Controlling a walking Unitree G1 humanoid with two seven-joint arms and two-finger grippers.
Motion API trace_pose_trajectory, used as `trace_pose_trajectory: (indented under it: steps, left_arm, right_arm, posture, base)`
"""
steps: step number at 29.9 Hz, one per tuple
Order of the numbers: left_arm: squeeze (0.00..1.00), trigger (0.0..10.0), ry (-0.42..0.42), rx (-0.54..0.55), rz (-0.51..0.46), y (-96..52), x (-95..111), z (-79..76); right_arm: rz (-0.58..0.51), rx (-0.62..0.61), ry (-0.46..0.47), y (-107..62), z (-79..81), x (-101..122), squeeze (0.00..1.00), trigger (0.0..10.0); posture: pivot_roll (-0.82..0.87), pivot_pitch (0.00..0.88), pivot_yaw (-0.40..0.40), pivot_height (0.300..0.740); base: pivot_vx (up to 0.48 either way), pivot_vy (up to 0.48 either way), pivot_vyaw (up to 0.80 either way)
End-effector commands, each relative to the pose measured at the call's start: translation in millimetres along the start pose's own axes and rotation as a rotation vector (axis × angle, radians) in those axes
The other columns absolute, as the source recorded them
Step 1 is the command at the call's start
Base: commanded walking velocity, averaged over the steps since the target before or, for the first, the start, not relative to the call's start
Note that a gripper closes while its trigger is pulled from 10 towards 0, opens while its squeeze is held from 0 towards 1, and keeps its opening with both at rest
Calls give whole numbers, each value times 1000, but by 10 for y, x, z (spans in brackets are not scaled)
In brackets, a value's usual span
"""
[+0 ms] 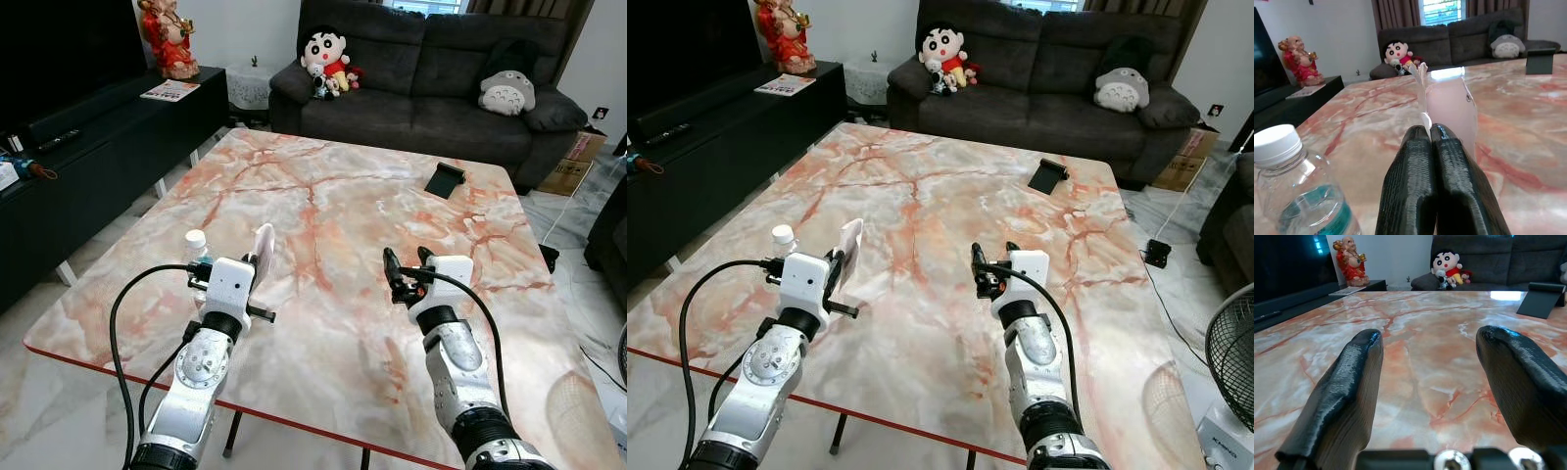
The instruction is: Picking trash to rubbish bin
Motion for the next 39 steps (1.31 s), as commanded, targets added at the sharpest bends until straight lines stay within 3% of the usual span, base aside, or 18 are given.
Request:
trace_pose_trajectory:
  steps: [1, 15, 39]
  left_arm:
    - [0, 10000, 0, 3, -20, 25, 37, -2]
    - [0, 10000, 6, 6, -44, 23, 53, -29]
    - [0, 10000, 17, 16, -52, 22, 55, -26]
  right_arm:
    - [15, -2, 8, -16, -6, -34, 0, 10000]
    - [19, 8, 17, -39, 26, -67, 0, 10000]
    - [21, 17, 16, -38, 33, -68, 0, 10000]
  posture:
    - [2, 22, -89, 740]
    - [-2, 26, -89, 740]
    - [-3, 25, -93, 740]
  base:
    - [0, 0, 0]
    - [0, 0, 0]
    - [-254, 0, 0]
Point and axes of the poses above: a point about 5 cm out from each wrist's last joint towards the gripper, its own y axis pointing out of the wrist towards the gripper, its own x axis along the axis of the wrist's last joint, z = x × y, the point moved 2 cm from there along y, pointing out of the wrist towards the gripper, and after that the axes turned 5 degrees about y, right-handed, at the moved point
